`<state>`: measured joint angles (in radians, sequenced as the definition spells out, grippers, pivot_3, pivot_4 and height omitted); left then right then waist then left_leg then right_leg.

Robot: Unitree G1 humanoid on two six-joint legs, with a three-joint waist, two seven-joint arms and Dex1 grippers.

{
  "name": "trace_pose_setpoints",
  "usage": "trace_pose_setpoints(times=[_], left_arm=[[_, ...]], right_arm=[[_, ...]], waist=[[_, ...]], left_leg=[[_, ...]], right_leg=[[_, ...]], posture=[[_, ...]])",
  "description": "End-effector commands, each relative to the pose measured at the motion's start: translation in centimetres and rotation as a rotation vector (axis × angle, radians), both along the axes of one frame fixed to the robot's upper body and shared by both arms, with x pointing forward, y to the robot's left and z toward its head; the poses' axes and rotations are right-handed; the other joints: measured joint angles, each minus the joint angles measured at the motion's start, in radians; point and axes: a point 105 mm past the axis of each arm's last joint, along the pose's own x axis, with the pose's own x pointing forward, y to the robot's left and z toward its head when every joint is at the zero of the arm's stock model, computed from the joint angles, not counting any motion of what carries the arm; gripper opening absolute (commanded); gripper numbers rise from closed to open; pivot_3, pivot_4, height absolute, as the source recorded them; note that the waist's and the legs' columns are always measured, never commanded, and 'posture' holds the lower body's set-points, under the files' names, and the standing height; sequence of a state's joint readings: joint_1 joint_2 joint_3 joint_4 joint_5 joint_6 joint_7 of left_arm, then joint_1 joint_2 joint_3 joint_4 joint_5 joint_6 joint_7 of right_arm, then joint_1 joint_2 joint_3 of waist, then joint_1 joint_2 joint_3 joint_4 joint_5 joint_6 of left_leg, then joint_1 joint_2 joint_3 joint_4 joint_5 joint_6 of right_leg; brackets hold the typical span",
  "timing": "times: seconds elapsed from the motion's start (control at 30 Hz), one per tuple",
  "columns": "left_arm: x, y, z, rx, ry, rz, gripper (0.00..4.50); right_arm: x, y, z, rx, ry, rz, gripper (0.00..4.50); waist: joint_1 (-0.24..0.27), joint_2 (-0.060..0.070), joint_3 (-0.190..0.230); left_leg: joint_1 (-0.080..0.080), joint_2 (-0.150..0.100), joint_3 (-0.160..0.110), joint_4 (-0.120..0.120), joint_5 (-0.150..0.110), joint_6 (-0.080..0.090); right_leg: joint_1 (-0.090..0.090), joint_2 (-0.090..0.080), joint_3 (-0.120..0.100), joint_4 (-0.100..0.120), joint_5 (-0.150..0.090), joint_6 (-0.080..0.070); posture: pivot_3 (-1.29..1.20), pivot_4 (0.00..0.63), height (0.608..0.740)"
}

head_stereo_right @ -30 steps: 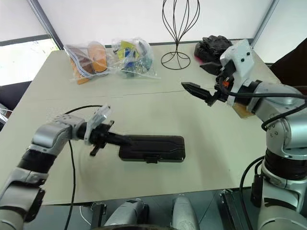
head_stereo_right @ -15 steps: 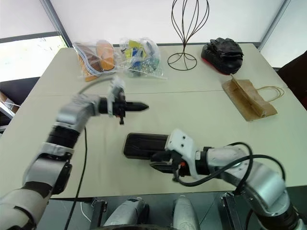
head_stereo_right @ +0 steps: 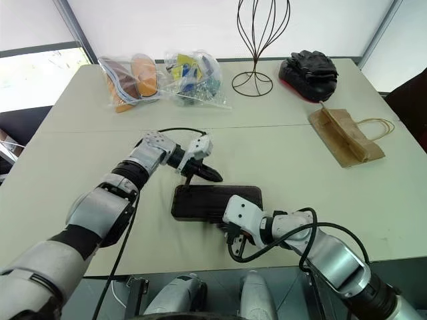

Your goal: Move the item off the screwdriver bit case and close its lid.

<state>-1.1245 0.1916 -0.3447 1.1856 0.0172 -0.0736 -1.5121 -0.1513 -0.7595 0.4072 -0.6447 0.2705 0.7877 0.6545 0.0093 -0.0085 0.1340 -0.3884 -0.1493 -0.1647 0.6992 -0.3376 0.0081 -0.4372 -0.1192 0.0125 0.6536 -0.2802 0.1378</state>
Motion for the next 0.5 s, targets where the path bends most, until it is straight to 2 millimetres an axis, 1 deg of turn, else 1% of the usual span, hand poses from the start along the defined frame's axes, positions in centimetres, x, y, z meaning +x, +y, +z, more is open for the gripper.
trace_pose_setpoints(times=[0.03, 0.23, 0.43, 0.5], left_arm=[[-1.3, 0.1, -0.5, 0.074, 0.013, -0.131, 0.00], [-2.9, 0.0, -3.2, 0.124, 0.023, -0.209, 0.00], [-3.6, -0.2, -4.3, 0.110, 0.026, -0.216, 0.00], [-3.9, -0.2, -4.6, 0.098, 0.044, -0.217, 0.00]], right_arm=[[1.0, -0.1, 0.7, -0.005, -0.070, -0.033, 0.08], [2.0, -0.5, 0.9, -0.018, -0.094, -0.096, 0.08], [2.8, -0.4, 1.2, -0.008, -0.097, -0.156, 0.08], [3.8, -0.8, 1.3, -0.019, -0.117, -0.237, 0.08]], waist=[[0.000, 0.000, 0.000], [-0.004, -0.001, -0.001], [-0.005, -0.004, -0.004], [-0.006, -0.005, -0.005]], left_leg=[[0.000, 0.000, 0.000, 0.000, 0.000, 0.000], [0.000, 0.000, -0.001, 0.000, 0.000, 0.000], [0.001, 0.001, -0.001, -0.001, 0.000, 0.000], [0.003, 0.001, -0.001, -0.001, 0.000, 0.000]], right_leg=[[0.000, 0.000, 0.000, 0.000, 0.000, 0.000], [0.000, 0.000, 0.000, 0.001, 0.000, 0.000], [0.000, 0.000, 0.000, 0.002, 0.000, 0.000], [0.001, 0.000, 0.000, 0.002, 0.000, 0.000]], posture=[[0.00, 0.150, 0.740], [0.00, 0.150, 0.740], [0.00, 0.150, 0.740], [0.00, 0.150, 0.740]])
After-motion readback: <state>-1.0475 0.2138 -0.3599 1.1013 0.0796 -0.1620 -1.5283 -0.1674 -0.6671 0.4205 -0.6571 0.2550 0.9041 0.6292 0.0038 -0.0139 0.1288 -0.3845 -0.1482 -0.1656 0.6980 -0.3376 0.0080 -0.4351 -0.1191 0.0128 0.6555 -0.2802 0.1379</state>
